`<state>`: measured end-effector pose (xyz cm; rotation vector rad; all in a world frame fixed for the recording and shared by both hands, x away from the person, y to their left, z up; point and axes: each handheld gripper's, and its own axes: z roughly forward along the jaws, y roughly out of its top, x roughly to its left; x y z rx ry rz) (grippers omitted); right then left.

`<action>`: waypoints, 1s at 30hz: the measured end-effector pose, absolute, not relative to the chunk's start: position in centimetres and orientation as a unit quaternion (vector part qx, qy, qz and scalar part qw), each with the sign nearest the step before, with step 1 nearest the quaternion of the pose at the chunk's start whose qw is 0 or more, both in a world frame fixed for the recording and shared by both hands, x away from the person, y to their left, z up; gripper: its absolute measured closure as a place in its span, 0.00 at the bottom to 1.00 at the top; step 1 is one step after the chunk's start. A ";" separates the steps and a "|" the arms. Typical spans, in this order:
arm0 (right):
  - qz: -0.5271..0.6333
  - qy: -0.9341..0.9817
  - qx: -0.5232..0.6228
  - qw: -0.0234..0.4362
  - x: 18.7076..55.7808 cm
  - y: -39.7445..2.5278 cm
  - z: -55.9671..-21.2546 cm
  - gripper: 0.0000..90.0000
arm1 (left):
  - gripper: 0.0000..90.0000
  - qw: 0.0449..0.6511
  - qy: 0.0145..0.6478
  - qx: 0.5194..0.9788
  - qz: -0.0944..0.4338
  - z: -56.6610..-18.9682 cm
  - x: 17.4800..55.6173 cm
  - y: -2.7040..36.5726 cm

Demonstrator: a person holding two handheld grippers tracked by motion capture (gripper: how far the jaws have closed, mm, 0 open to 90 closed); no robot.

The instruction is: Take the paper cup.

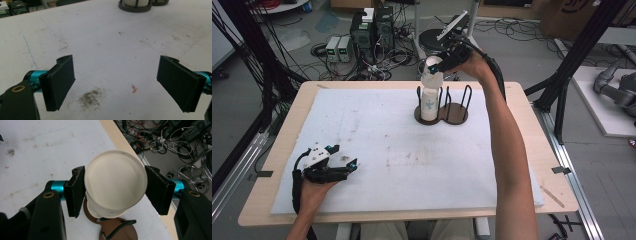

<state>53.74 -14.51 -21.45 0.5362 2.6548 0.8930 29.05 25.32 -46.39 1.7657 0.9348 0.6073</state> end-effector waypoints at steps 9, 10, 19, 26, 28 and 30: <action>0.338 0.916 0.176 0.125 50.8 -16.0 -21.2 0.42 | 0.16 0.505 0.386 0.730 0.251 -46.4 29.0 25.4; 0.344 0.914 0.176 0.124 50.2 -16.3 -21.2 0.42 | 0.16 0.506 0.387 0.729 0.251 -46.4 29.0 25.3; 0.413 0.891 0.149 0.116 44.9 -18.6 -22.2 0.42 | 0.16 0.507 0.385 0.729 0.252 -46.4 29.0 25.3; 0.456 0.874 0.131 0.106 41.2 -20.0 -24.2 0.42 | 0.16 0.507 0.385 0.730 0.249 -46.4 29.0 25.4; 0.463 0.870 0.126 0.112 40.1 -20.2 -24.8 0.42 | 0.16 0.508 0.384 0.730 0.249 -46.4 29.0 25.5; 0.472 0.866 0.122 0.108 39.1 -20.4 -25.4 0.42 | 0.16 0.511 0.383 0.727 0.251 -46.4 28.9 25.5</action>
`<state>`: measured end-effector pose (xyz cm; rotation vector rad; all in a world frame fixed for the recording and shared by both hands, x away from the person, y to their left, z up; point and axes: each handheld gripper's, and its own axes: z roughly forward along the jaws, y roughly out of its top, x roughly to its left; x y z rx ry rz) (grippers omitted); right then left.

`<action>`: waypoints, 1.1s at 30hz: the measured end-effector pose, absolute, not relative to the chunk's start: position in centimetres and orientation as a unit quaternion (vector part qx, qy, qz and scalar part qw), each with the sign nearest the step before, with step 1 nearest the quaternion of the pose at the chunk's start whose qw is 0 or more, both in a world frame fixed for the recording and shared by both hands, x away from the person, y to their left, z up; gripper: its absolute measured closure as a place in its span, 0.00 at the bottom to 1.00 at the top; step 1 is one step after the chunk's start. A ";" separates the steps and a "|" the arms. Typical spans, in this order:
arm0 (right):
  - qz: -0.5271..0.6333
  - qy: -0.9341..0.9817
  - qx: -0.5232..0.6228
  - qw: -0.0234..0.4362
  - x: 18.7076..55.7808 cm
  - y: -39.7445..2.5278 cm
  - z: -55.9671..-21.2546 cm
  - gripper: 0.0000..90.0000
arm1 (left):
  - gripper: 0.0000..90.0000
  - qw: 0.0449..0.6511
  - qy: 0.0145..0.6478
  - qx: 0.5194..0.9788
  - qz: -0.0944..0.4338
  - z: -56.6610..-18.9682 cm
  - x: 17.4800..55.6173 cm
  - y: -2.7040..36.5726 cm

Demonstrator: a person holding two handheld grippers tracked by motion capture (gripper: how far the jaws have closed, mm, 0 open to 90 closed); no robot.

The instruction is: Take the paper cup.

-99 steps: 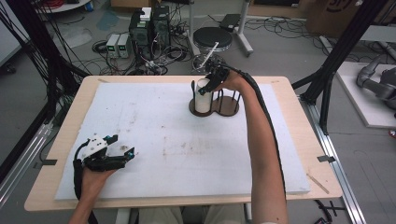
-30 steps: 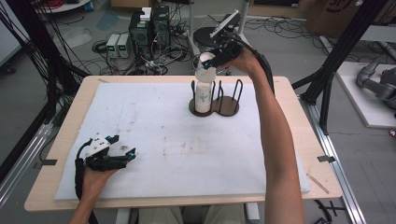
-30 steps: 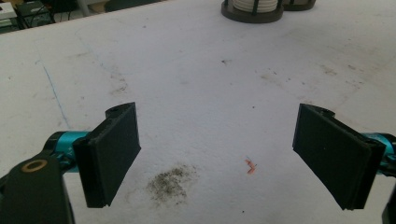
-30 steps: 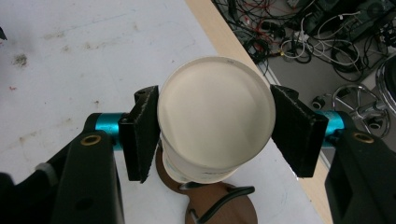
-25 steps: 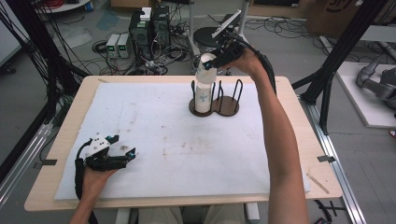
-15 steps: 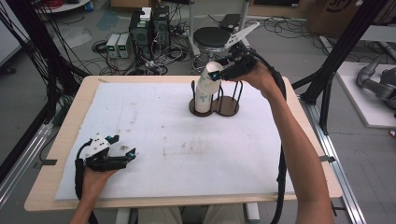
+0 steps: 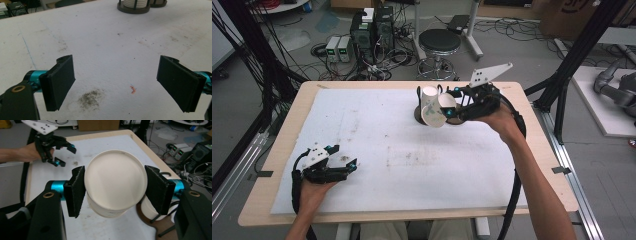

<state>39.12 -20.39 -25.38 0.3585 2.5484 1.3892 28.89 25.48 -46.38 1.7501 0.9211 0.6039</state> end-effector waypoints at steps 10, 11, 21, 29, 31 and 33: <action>0.516 0.844 0.111 0.090 35.4 -20.7 -29.1 0.42 | 0.16 0.513 0.383 0.726 0.250 -46.4 28.9 25.5; 0.522 0.841 0.111 0.087 35.2 -20.8 -29.6 0.42 | 0.16 0.513 0.383 0.726 0.250 -46.4 28.9 25.5; 0.545 0.828 0.109 0.068 34.6 -21.0 -33.0 0.42 | 0.16 0.513 0.384 0.726 0.251 -46.4 28.9 25.5; 0.547 0.828 0.105 0.067 34.4 -20.9 -33.6 0.42 | 0.16 0.514 0.379 0.727 0.253 -46.4 28.8 25.5; 0.547 0.827 0.106 0.068 34.4 -21.0 -33.6 0.42 | 0.16 0.512 0.379 0.727 0.256 -46.4 28.8 25.4; 0.553 0.824 0.107 0.065 34.5 -21.1 -33.6 0.42 | 0.16 0.511 0.380 0.728 0.255 -46.4 28.8 25.4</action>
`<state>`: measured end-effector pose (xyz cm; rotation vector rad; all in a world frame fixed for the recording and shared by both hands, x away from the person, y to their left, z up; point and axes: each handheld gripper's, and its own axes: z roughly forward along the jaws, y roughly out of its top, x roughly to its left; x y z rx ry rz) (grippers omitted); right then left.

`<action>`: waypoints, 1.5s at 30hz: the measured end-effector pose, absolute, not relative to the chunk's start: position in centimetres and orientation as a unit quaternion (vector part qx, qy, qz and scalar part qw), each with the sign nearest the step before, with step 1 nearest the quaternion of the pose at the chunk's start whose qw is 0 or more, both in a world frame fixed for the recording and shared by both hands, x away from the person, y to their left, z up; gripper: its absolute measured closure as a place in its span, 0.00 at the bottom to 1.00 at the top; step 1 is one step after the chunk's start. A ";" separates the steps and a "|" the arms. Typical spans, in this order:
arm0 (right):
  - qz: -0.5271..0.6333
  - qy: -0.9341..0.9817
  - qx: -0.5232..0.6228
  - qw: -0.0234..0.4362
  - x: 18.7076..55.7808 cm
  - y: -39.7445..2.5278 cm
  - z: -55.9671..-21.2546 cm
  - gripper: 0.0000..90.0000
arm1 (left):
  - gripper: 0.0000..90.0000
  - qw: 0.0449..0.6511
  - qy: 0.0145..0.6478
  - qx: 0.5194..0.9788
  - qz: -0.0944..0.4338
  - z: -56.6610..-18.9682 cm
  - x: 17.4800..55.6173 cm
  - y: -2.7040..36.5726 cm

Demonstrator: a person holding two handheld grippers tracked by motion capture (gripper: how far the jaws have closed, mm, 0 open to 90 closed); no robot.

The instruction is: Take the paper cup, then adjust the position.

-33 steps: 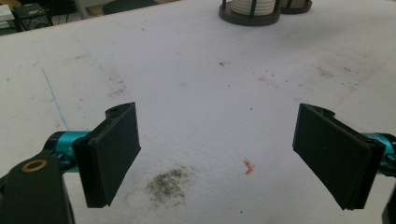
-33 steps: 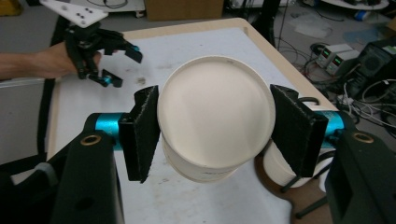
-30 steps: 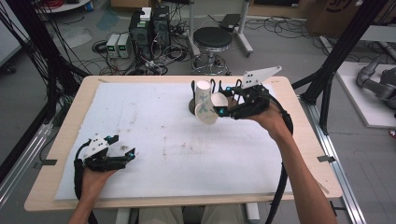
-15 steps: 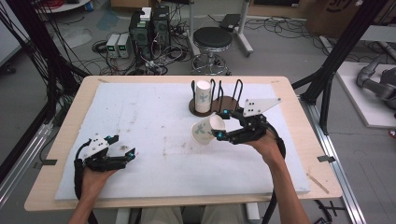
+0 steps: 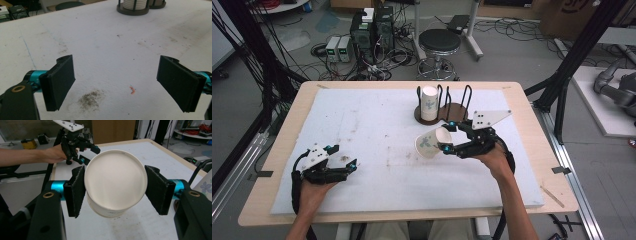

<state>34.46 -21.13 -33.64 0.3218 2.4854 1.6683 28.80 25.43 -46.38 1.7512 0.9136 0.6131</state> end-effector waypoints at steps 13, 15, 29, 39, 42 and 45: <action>0.552 0.823 0.111 0.065 35.0 -21.3 -33.9 0.42 | 0.16 0.518 0.385 0.723 0.247 -46.4 28.9 25.7; 0.550 0.825 0.112 0.063 35.0 -21.2 -34.0 0.42 | 0.16 0.520 0.388 0.721 0.243 -46.4 29.0 25.8; 0.555 0.823 0.105 0.054 35.1 -21.2 -34.0 0.42 | 0.16 0.530 0.323 0.758 0.200 -43.9 29.9 26.8; 0.558 0.824 0.091 0.040 35.1 -20.7 -34.0 0.42 | 0.16 0.562 0.233 0.780 0.143 -41.2 31.0 26.1; 0.558 0.825 0.083 0.036 35.1 -20.4 -33.7 0.42 | 0.16 0.573 0.202 0.784 0.129 -40.7 31.3 24.8; 0.556 0.827 0.075 0.034 35.1 -19.9 -33.3 0.42 | 0.16 0.578 0.178 0.787 0.119 -40.1 31.6 23.3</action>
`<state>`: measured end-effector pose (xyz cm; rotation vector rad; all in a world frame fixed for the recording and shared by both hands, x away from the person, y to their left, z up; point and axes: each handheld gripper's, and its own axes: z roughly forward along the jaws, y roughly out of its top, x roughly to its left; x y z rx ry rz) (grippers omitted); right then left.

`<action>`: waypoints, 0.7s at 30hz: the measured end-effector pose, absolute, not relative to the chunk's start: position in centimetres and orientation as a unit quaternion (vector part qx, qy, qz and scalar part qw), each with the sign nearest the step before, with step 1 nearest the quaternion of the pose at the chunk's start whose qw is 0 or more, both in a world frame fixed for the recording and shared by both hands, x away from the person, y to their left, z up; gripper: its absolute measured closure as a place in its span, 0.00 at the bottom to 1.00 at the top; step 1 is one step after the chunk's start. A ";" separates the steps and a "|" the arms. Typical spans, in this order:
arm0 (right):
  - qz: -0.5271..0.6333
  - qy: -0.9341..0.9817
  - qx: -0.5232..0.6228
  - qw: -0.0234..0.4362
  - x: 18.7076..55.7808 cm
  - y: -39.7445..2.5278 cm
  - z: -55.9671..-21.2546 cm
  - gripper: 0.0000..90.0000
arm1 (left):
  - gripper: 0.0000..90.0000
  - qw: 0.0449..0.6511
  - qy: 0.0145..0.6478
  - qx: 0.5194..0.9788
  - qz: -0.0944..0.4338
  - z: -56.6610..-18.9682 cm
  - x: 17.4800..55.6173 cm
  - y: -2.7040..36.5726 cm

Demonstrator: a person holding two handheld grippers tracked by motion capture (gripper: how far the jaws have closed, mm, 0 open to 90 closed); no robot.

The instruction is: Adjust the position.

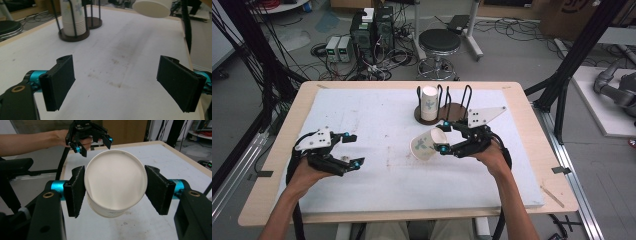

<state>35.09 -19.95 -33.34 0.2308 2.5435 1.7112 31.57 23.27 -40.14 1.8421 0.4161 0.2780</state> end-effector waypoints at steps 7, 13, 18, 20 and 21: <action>0.554 0.829 0.066 0.031 35.1 -19.2 -33.0 0.42 | 0.16 0.602 0.139 0.778 0.111 -39.2 32.1 20.4; 0.553 0.831 0.061 0.027 35.0 -18.9 -33.1 0.42 | 0.16 0.615 0.113 0.775 0.089 -38.7 32.5 17.8; 0.551 0.832 0.057 0.023 35.1 -18.6 -33.2 0.42 | 0.16 0.622 0.095 0.774 0.076 -38.3 32.8 15.5; 0.551 0.833 0.056 0.021 35.0 -18.4 -33.2 0.42 | 0.16 0.628 0.086 0.770 0.070 -38.1 32.9 14.6; 0.551 0.833 0.054 0.021 35.1 -18.4 -33.3 0.42 | 0.16 0.628 0.084 0.770 0.067 -38.0 32.9 14.2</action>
